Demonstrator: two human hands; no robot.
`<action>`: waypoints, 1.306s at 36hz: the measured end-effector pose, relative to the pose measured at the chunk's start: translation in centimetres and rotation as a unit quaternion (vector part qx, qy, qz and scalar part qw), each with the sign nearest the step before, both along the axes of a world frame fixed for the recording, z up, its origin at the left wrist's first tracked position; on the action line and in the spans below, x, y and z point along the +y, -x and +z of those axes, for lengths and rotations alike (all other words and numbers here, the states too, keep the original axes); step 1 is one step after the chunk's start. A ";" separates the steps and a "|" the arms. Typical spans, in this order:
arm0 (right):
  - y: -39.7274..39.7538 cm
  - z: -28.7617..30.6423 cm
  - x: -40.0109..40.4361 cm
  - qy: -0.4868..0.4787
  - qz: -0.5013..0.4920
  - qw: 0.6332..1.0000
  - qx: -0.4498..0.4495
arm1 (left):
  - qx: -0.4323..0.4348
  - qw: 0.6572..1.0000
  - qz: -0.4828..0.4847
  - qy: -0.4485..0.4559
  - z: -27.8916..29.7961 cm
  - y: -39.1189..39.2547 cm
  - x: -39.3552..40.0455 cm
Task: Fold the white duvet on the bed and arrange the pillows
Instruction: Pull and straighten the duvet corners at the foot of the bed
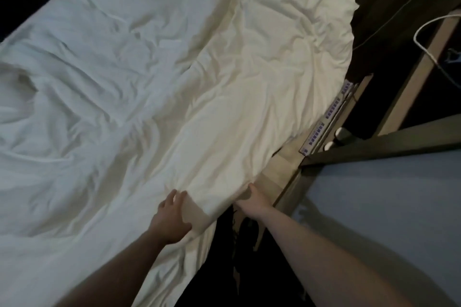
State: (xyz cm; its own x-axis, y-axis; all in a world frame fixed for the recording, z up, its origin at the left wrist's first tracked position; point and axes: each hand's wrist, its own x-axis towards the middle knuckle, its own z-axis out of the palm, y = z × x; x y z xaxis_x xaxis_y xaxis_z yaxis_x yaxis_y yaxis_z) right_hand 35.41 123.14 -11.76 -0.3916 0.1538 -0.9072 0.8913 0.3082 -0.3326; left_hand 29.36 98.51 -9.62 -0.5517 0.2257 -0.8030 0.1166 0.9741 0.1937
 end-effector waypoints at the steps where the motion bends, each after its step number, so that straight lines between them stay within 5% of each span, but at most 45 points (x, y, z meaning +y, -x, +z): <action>1: -0.9 -0.1 -0.7 0.004 0.000 1.000 -0.015 | 0.001 1.000 0.008 0.000 0.1 -0.8 -0.7; 14: -10.2 -2.1 -14.8 0.009 0.001 0.998 -0.056 | 0.098 0.995 0.016 -0.030 -0.7 -8.9 -12.2; 25: -15.2 -7.2 -28.9 -0.010 -0.150 0.988 -0.036 | 0.177 0.977 -0.082 -0.087 -3.3 -12.9 -22.5; 37: -24.4 -6.7 -31.5 -0.105 -0.164 0.977 0.084 | 0.202 0.968 -0.124 -0.078 -3.0 -15.5 -26.9; 47: -38.1 -3.6 -33.1 -0.137 -0.148 0.976 0.084 | 0.193 0.974 -0.114 -0.039 -0.5 -20.4 -30.7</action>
